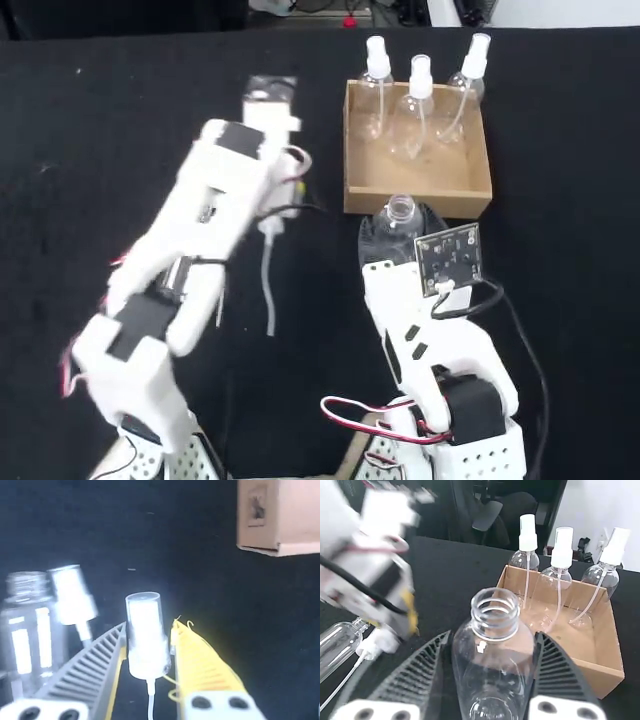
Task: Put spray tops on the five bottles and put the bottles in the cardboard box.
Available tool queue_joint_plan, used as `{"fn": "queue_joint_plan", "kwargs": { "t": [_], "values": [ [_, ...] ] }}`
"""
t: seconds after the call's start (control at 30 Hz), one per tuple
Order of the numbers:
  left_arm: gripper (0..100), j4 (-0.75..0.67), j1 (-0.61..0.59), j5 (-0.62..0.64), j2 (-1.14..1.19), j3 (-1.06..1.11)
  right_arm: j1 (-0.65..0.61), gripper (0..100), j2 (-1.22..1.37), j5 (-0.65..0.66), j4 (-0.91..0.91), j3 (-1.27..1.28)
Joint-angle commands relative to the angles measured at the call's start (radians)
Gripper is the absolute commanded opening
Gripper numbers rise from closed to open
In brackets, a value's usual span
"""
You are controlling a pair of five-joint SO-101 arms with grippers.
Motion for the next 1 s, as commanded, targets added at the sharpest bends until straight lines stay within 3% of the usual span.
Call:
{"fn": "queue_joint_plan", "kwargs": {
  "t": [0.0,0.2,0.4,0.7,0.97],
  "values": [
    [13,0.009,-0.124,-0.052,-0.238,0.068,0.018,19.1,-0.015,-0.009,-0.018,-0.010],
    [13,-0.084,-0.193,-0.057,-0.546,0.203,-0.095,19.1,-0.015,-0.008,-0.020,0.012],
    [13,-0.368,-0.182,0.015,-0.865,0.466,-0.176,19.1,-0.015,-0.002,-0.143,0.094],
    [13,-0.692,-0.081,0.029,-1.278,0.748,-0.305,19.1,-0.015,-0.009,-0.272,0.177],
    [13,-0.766,0.073,0.021,-1.401,0.806,-0.390,19.1,-0.015,-0.009,-0.301,0.203]
  ]
}}
